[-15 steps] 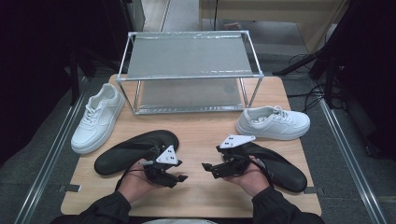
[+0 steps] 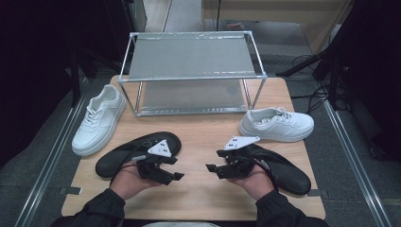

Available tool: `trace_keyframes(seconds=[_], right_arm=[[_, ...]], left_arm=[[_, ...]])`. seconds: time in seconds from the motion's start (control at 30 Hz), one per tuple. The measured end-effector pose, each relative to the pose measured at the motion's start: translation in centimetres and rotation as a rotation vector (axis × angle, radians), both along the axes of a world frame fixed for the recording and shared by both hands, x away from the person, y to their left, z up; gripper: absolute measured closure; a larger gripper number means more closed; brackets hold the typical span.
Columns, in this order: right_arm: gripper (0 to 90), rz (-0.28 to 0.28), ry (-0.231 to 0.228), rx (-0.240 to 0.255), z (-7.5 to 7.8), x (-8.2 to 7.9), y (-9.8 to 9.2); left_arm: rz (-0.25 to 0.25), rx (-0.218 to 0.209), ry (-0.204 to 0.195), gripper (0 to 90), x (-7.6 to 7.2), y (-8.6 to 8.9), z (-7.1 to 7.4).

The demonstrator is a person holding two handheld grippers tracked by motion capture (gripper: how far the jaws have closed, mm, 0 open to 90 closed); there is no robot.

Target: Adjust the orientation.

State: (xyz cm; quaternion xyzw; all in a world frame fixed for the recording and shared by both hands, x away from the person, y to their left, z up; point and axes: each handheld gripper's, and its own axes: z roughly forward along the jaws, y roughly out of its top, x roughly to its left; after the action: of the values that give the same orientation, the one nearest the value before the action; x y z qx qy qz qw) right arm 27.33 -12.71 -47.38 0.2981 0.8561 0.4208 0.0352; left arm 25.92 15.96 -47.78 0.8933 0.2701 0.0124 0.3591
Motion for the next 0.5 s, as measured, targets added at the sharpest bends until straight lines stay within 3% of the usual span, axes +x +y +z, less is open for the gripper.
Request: trace_keyframes(seconds=[0.17,0.23,0.5], right_arm=[[37.0,0.008,-0.065,0.011,0.6,-0.8,-0.2],[37.9,0.009,-0.071,0.010,0.6,-0.8,-0.3],[44.7,-0.001,-0.030,-0.036,0.4,-0.7,-0.4]], left_arm=[[0.002,-0.002,0.016,41.7,0.2,1.0,0.7],[0.014,0.003,0.017,41.8,0.4,1.3,0.8],[0.012,0.006,0.017,43.0,0.8,2.3,0.9]])
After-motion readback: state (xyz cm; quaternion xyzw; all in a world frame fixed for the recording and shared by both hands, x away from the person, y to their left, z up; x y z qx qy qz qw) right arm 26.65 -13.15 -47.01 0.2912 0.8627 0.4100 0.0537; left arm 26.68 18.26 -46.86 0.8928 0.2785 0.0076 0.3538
